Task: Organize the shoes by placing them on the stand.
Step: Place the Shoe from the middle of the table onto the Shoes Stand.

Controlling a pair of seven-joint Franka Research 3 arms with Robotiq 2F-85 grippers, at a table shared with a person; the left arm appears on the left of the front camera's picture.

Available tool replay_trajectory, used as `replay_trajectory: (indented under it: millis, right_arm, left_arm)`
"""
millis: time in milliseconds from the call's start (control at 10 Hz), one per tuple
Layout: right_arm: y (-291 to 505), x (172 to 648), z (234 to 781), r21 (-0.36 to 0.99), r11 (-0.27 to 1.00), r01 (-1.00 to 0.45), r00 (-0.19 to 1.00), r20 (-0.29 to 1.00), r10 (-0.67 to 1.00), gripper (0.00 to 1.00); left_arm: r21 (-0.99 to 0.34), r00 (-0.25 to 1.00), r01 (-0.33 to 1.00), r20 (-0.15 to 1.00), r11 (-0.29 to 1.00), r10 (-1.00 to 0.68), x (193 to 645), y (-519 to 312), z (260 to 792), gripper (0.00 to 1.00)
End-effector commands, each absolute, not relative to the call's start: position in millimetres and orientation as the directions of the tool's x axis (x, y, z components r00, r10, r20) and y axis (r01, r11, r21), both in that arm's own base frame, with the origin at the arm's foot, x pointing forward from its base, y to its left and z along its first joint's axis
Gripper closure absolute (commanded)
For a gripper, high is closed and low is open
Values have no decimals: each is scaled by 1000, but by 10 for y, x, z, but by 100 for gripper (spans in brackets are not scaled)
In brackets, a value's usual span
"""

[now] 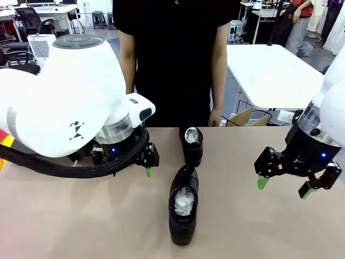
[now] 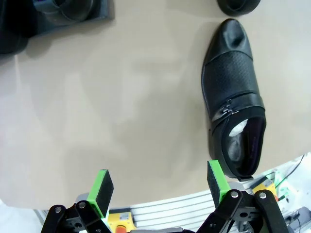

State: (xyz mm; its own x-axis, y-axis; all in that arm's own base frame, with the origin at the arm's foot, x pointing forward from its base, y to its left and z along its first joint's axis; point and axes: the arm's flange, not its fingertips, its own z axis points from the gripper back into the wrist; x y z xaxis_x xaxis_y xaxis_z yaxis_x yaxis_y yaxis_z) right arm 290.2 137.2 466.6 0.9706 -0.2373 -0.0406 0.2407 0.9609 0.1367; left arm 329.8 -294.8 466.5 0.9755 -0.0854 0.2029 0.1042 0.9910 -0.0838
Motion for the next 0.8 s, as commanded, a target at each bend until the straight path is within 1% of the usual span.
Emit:
replay_trajectory:
  millis: [0,100,300,500,700]
  right_arm:
    - [1353,2938,4688,150,962,227,974,-46,-222,0]
    - [1353,2938,4688,150,962,227,974,-46,-222,0]
    - [1353,2938,4688,150,962,227,974,-46,-222,0]
    - [1353,2938,4688,150,962,227,974,-46,-222,0]
    - [1353,2938,4688,150,962,227,974,-46,-222,0]
  left_arm:
    - [-81,978,106,187,991,-89,3314,-2965,4592,0]
    - [-50,970,173,183,984,-161,3326,-3127,4511,0]
    - [-51,948,265,197,963,-250,3372,-3467,4231,0]
    - [-94,936,314,199,945,-291,3356,-3680,4139,0]
    - [-69,939,310,179,948,-294,3383,-3796,4021,0]
